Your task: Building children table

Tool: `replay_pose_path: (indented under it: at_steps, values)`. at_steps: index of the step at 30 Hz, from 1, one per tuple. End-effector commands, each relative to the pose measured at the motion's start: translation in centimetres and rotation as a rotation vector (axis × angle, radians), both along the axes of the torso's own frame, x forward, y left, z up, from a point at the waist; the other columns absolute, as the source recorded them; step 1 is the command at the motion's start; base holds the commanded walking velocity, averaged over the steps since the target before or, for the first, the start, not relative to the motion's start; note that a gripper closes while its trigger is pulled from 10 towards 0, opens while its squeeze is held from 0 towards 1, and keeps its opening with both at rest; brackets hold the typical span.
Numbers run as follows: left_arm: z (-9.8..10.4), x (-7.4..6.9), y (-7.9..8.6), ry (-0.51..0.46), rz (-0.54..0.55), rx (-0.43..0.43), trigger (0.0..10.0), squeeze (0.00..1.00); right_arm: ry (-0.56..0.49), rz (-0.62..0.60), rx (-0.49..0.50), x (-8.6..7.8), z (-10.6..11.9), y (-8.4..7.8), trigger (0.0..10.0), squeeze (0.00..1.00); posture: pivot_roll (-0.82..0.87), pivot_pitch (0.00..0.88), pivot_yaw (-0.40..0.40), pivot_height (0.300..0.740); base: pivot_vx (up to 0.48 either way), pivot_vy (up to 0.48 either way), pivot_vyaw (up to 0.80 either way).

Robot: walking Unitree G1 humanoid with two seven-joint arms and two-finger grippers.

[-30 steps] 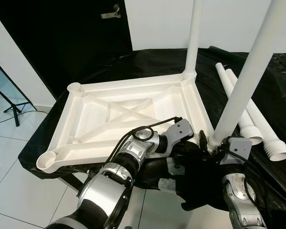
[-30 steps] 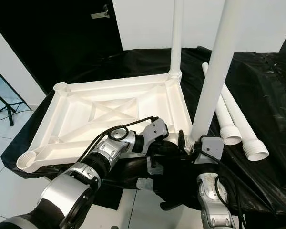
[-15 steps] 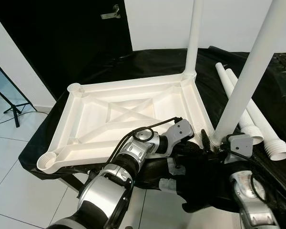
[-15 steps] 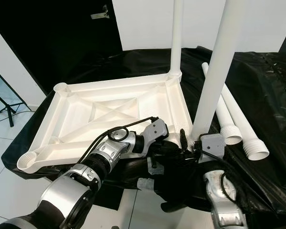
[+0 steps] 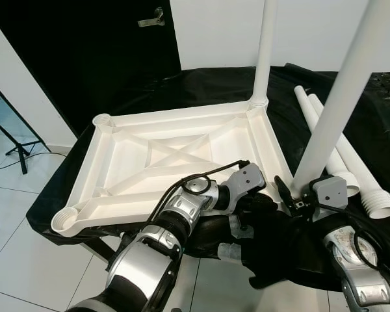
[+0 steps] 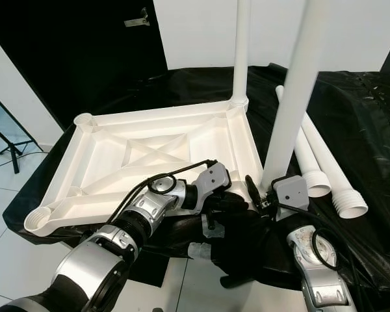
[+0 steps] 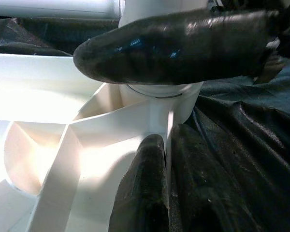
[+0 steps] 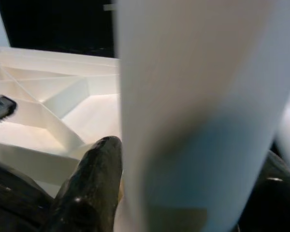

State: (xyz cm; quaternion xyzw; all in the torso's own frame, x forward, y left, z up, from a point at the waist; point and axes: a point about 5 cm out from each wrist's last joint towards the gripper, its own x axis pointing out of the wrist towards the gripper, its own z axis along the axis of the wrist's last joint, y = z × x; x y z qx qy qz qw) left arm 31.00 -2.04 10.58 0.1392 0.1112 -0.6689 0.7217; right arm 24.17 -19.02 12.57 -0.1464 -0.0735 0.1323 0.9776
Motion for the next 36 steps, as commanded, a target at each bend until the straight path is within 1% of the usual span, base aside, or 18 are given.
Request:
replay_pose_path:
  at_steps: [1, 3, 5, 7, 8, 9, 10, 11, 13, 17, 19, 23, 25, 29, 32, 33, 35, 36]
  values:
    - [-3.7, -1.5, 1.3, 0.150, 0.011, 0.108, 10.0, 0.00, 0.099, 0.045, -0.010, -0.4, -1.1, 0.2, 0.0, 0.00, 0.05, 0.000, 0.086, 0.740, 0.000, 0.000, 0.00]
    - [-3.7, -1.4, 1.3, 0.148, 0.012, 0.108, 10.0, 0.00, 0.144, 0.059, 0.015, -0.5, -1.4, 0.2, 0.0, 0.00, 0.05, 0.000, 0.086, 0.740, 0.000, 0.000, 0.00]
    - [-3.6, -1.4, 1.3, 0.148, 0.012, 0.107, 10.0, 0.00, 0.160, 0.062, 0.028, -0.5, -1.4, 0.2, 0.0, 0.00, 0.05, 0.000, 0.086, 0.740, 0.000, 0.000, 0.00]
    - [-3.6, -1.4, 1.3, 0.145, 0.012, 0.108, 10.0, 0.00, 0.180, 0.040, 0.086, -0.5, -1.4, 0.3, 0.0, 0.00, 0.05, 0.000, 0.086, 0.740, 0.000, 0.000, 0.00]
    - [-3.6, -1.4, 1.4, 0.144, 0.011, 0.108, 10.0, 0.00, 0.177, 0.028, 0.123, -0.6, -1.3, 0.7, 0.0, 0.00, 0.05, 0.000, 0.086, 0.740, 0.000, 0.000, 0.00]
    - [-3.6, -1.4, 1.4, 0.144, 0.011, 0.108, 10.0, 0.00, 0.177, 0.028, 0.123, -0.6, -1.3, 0.7, 0.0, 0.00, 0.05, 0.000, 0.086, 0.740, 0.000, 0.000, 0.00]
    - [-3.6, -1.4, 1.4, 0.144, 0.012, 0.108, 10.0, 0.00, 0.171, 0.011, 0.175, -0.8, -1.2, 1.4, 0.0, 0.00, 0.05, 0.000, 0.084, 0.740, 0.000, 0.000, 0.00]
    - [-3.6, -1.4, 1.4, 0.143, 0.012, 0.109, 10.0, 0.00, 0.175, 0.003, 0.198, -0.9, -1.4, 1.7, 0.0, 0.00, 0.05, 0.000, 0.083, 0.740, 0.000, 0.000, 0.00]
    - [-3.6, -1.4, 1.4, 0.143, 0.012, 0.109, 10.0, 0.00, 0.178, -0.002, 0.211, -1.0, -1.5, 1.9, 0.0, 0.00, 0.05, 0.000, 0.083, 0.740, 0.000, 0.000, 0.00]
    - [-3.6, -1.3, 1.5, 0.141, 0.015, 0.112, 10.0, 0.00, 0.227, 0.013, 0.235, -1.8, -2.2, 2.9, 0.0, 0.00, 0.06, 0.000, 0.083, 0.740, 0.000, 0.000, 0.00]
    - [-3.6, -1.3, 1.5, 0.142, 0.015, 0.111, 10.0, 0.00, 0.240, -0.007, 0.248, -1.9, -2.4, 2.6, 0.0, 0.00, 0.07, 0.000, 0.083, 0.740, 0.000, 0.000, 0.00]
    - [-3.9, -1.4, 1.9, 0.147, 0.021, 0.117, 10.0, 0.00, 0.269, -0.106, 0.308, -2.2, -2.8, 1.2, 0.0, 0.00, 0.07, 0.000, 0.085, 0.740, 0.000, 0.000, 0.00]
    - [-3.9, -1.4, 1.9, 0.147, 0.021, 0.117, 10.0, 0.00, 0.270, -0.109, 0.308, -2.2, -2.8, 1.2, 0.0, 0.00, 0.07, 0.000, 0.085, 0.740, 0.000, 0.000, 0.00]
    - [-3.9, -1.4, 1.8, 0.147, 0.020, 0.118, 10.0, 0.00, 0.320, -0.171, 0.371, -2.7, -3.6, 1.0, 0.0, 0.00, 0.06, 0.000, 0.085, 0.740, 0.000, 0.000, 0.00]
    - [-3.8, -1.4, 1.7, 0.149, 0.022, 0.115, 10.0, 0.00, 0.339, -0.185, 0.373, -2.9, -3.7, 0.9, 0.0, 0.00, 0.06, 0.000, 0.083, 0.740, 0.000, 0.000, 0.00]
    - [-3.8, -1.4, 1.6, 0.149, 0.023, 0.115, 10.0, 0.00, 0.370, -0.182, 0.367, -2.9, -3.8, 0.9, 0.0, 0.00, 0.06, 0.000, 0.083, 0.740, 0.000, 0.000, 0.00]
    - [-3.8, -1.4, 1.6, 0.149, 0.023, 0.115, 10.0, 0.00, 0.370, -0.182, 0.367, -2.9, -3.8, 0.9, 0.0, 0.00, 0.06, 0.000, 0.083, 0.740, 0.000, 0.000, 0.00]
    - [-3.8, -1.4, 1.6, 0.149, 0.023, 0.116, 10.0, 0.00, 0.400, -0.171, 0.355, -2.9, -4.0, 0.9, 0.0, 0.00, 0.06, 0.000, 0.083, 0.740, 0.000, 0.000, 0.00]
